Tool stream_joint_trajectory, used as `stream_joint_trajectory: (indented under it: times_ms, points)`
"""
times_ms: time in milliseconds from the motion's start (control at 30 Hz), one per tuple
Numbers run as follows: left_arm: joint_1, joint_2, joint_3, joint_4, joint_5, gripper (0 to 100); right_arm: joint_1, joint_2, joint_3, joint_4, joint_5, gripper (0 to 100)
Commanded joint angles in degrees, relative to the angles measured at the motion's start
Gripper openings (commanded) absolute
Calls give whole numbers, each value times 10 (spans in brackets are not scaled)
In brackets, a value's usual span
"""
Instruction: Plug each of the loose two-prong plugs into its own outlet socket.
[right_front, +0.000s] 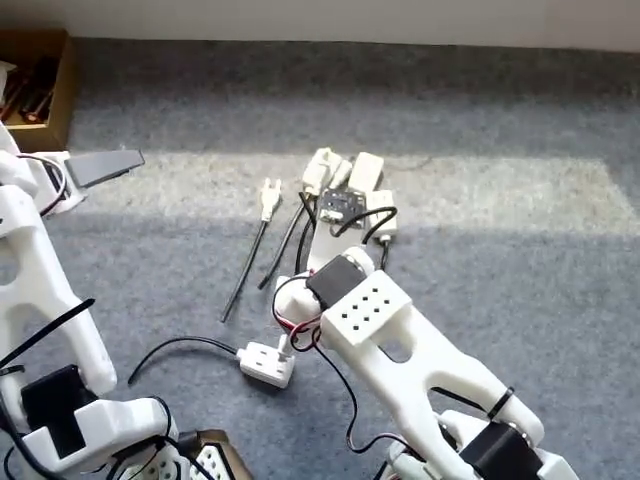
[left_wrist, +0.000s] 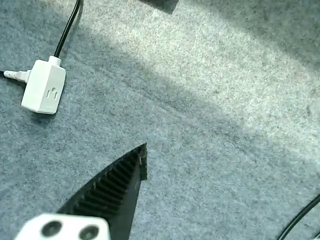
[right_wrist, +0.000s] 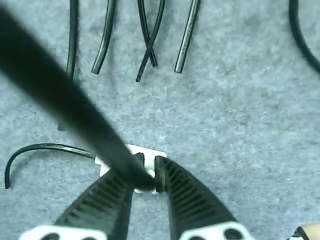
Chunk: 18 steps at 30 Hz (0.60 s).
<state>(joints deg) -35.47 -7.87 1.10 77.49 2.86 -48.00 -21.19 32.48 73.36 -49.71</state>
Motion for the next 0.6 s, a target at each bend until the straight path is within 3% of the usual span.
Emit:
stream_joint_trajectory:
  times_ms: [0,367,567]
  points:
    - [8,-3,-20,1,3,619,6,-2,1,-7,-4,6]
    - [8,-3,-22,1,3,619,2,-4,2,24,-4,6]
    - [8,-3,-22,1,3,619,-46,-2,2,19,-4,6]
